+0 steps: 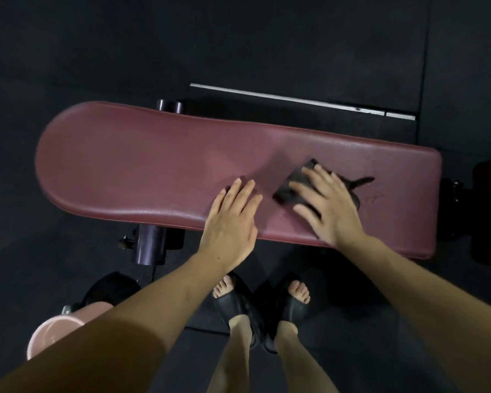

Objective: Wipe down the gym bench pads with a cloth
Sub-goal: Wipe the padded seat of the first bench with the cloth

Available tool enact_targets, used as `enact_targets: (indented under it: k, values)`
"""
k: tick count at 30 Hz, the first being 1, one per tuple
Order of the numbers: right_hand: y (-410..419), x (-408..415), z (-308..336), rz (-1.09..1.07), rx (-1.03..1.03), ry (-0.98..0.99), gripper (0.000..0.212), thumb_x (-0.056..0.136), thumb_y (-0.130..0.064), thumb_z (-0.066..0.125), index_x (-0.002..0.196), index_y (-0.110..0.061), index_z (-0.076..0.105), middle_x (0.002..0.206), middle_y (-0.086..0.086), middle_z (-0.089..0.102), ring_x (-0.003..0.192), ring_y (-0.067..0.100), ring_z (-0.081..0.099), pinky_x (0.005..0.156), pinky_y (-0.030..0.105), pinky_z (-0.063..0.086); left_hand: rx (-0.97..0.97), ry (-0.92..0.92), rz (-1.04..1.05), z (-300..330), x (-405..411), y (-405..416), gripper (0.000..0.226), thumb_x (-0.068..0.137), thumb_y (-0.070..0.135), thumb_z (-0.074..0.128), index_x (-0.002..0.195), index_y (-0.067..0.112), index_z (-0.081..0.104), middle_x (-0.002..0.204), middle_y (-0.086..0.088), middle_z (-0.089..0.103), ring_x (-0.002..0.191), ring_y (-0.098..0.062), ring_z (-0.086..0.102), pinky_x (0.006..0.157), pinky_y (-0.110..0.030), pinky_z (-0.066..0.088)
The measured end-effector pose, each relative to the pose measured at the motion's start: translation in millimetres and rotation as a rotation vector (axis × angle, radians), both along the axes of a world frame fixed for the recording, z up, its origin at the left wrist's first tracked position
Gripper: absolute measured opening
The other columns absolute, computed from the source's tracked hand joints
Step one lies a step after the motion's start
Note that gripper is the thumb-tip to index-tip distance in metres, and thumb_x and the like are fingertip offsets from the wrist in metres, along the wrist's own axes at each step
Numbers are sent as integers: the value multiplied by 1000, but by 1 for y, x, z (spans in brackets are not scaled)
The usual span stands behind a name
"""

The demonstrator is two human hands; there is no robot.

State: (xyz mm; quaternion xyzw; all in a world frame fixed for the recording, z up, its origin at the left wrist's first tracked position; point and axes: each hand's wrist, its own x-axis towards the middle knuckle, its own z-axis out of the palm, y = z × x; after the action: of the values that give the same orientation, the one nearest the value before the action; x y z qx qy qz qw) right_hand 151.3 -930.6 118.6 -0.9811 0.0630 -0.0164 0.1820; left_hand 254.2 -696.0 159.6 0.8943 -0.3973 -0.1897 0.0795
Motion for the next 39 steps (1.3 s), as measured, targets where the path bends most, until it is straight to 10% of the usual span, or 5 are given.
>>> enact_targets:
  k: [15,25,33,39]
  values:
    - [-78,45,-14,42,-34,-108,40,106,-37,53,143,-24,61,157,8,50,150,35,39,121,54,32,9,-35,45,-7,-23,-42,59,100,20,44,158,17,33,171,-2,17,159,-23,7,128,-44,14]
    - [-36,-77,-11,54,43,-103,36,107,-33,50,139,-23,64,156,8,50,152,30,37,125,49,29,19,-26,149,-4,-61,-82,57,97,14,52,153,14,45,167,-3,28,158,-23,14,127,-46,19]
    - [-67,49,-12,-215,107,-187,39,104,-34,51,138,-20,65,151,10,55,147,35,41,123,52,29,26,-51,174,-11,-62,-108,58,97,13,49,154,17,42,168,0,26,158,-21,12,128,-43,13]
    - [-154,-26,-19,-272,0,-152,37,107,-37,50,138,-21,62,150,6,55,145,33,44,119,50,35,28,-41,86,-8,-64,-144,59,98,17,48,156,18,38,169,-2,23,158,-22,11,128,-44,13]
